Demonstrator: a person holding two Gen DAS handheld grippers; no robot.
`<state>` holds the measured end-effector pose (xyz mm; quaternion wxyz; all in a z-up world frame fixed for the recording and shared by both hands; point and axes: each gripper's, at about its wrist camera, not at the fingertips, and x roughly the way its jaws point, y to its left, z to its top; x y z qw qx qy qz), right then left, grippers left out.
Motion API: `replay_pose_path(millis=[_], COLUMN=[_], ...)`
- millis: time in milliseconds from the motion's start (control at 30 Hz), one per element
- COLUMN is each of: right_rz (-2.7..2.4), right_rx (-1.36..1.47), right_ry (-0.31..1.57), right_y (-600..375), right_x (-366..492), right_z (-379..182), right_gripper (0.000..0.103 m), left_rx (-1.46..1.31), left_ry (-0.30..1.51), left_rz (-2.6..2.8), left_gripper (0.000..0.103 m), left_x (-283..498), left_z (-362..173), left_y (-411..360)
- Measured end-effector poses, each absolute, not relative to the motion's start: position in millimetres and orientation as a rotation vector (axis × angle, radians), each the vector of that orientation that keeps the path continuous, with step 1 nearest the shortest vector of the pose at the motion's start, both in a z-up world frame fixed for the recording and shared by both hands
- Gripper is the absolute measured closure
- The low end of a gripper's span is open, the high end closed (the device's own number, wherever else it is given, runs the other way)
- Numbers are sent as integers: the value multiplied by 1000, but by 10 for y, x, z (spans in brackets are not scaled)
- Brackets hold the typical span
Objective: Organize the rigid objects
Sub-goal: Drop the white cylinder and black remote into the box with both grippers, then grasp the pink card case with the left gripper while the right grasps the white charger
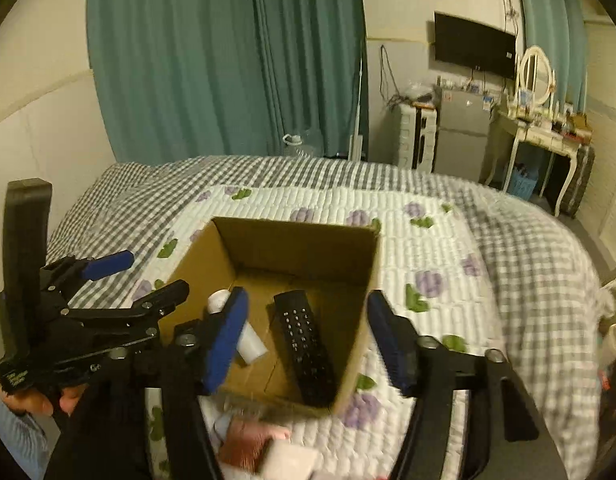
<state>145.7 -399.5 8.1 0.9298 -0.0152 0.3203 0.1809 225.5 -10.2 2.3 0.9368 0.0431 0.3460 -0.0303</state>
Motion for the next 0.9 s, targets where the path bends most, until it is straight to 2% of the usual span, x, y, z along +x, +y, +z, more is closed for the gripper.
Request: replay_pose_path(millis=[33, 200, 267, 500, 900], right_rz=[363, 352, 349, 328, 418], right_rx=[-44, -95, -132, -351, -407], right_ry=[646, 639, 640, 669, 993], right_y=[-4037, -4156, -4163, -3998, -3839], right_x=[1341, 883, 699, 317, 774], right_z=[176, 441, 453, 22, -1240], right_gripper=[26, 11, 11, 10, 10], left_rx=[84, 70, 62, 13, 38], left_ry=[694, 670, 667, 723, 839], left_rz=[-57, -42, -31, -42, 0], left_gripper=[10, 7, 0, 0, 0], left_x=[2146, 1682, 1534, 1302, 1328], left_z=[88, 246, 244, -113, -944], left_y=[-98, -65, -32, 82, -49])
